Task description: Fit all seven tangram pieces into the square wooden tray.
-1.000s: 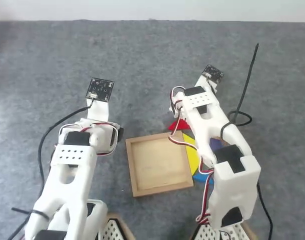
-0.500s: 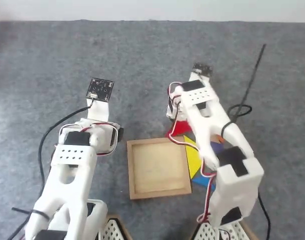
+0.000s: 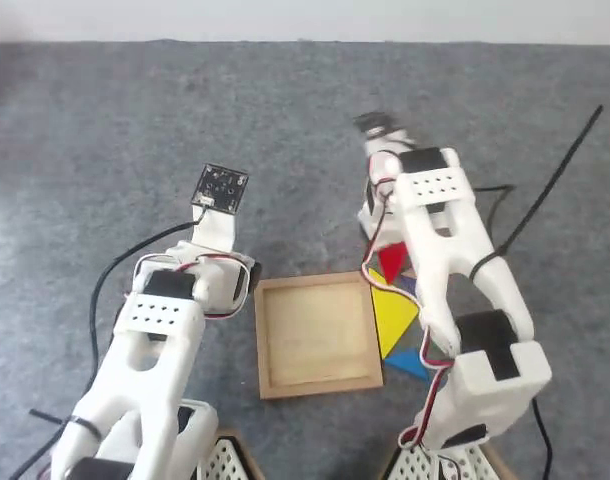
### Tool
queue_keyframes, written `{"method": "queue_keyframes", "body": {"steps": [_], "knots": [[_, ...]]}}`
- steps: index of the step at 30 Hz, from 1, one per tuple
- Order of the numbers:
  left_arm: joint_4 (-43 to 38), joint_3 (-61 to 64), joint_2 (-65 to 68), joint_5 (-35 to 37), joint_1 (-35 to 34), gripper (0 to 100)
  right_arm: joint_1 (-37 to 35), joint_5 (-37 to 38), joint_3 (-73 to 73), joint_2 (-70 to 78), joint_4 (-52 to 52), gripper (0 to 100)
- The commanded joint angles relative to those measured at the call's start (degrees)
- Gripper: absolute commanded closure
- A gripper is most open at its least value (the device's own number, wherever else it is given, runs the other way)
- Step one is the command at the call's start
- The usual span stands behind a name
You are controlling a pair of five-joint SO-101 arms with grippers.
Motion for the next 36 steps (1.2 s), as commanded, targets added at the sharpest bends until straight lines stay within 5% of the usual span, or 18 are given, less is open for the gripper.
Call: {"method": "queue_keyframes", "body": {"steps": [1,8,15,19,25,30,36], "knots": [[-1.1,-0.4,0.0,-0.4,0.3,79,-5.1,15.6,-1.7,-5.9,4.6,88.7],[-0.9,-3.5,-0.2,-0.4,-8.4,79,-14.2,27.7,-1.6,-7.1,8.6,88.7],[2.0,-11.6,0.2,-2.5,-31.8,79,-22.4,12.9,-1.6,-2.4,8.6,88.7],[2.1,-13.6,0.2,-7.2,-40.4,79,-26.4,11.5,-1.1,0.8,8.0,88.7],[7.1,-17.8,1.1,-10.5,-43.4,79,-27.9,6.7,2.3,1.9,2.1,88.8],[8.6,-25.5,14.4,-10.6,-43.6,79,-27.9,6.0,5.3,2.0,-1.1,88.8],[16.4,-38.8,34.0,-10.4,-43.6,79,-27.8,-7.6,5.1,2.3,-1.7,88.8]]}}
